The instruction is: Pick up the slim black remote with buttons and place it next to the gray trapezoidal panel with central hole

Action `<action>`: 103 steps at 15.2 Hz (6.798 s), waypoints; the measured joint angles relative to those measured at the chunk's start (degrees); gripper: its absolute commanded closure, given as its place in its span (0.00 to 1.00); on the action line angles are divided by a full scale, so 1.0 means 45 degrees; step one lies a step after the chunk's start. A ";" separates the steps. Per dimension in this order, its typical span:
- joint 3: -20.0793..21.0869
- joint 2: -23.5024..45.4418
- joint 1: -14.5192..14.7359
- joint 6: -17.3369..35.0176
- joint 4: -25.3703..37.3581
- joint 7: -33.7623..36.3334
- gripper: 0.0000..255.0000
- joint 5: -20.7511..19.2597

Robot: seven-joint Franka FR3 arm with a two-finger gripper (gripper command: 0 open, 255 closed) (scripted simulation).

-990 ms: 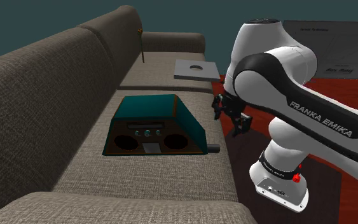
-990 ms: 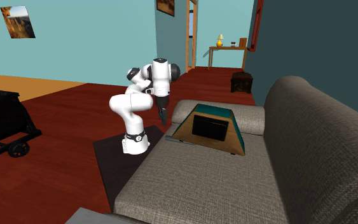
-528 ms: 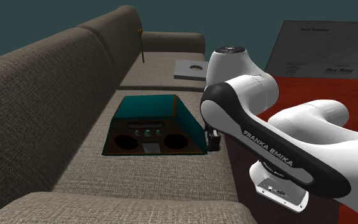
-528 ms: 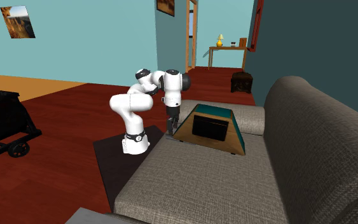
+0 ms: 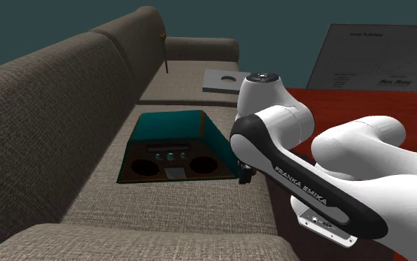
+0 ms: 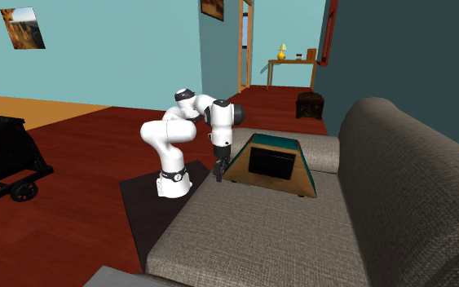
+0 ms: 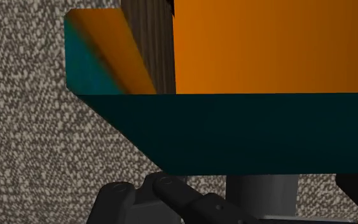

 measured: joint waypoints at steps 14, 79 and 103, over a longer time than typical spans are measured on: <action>-0.0019 -0.0004 0.0031 -0.0100 0.0062 0.0033 1.00 0.0044; 0.5835 0.9380 -2.0928 0.3278 1.4484 -0.4622 1.00 -0.4812; 0.7542 0.8438 -2.1600 0.5107 1.3462 -0.5289 0.00 -0.3431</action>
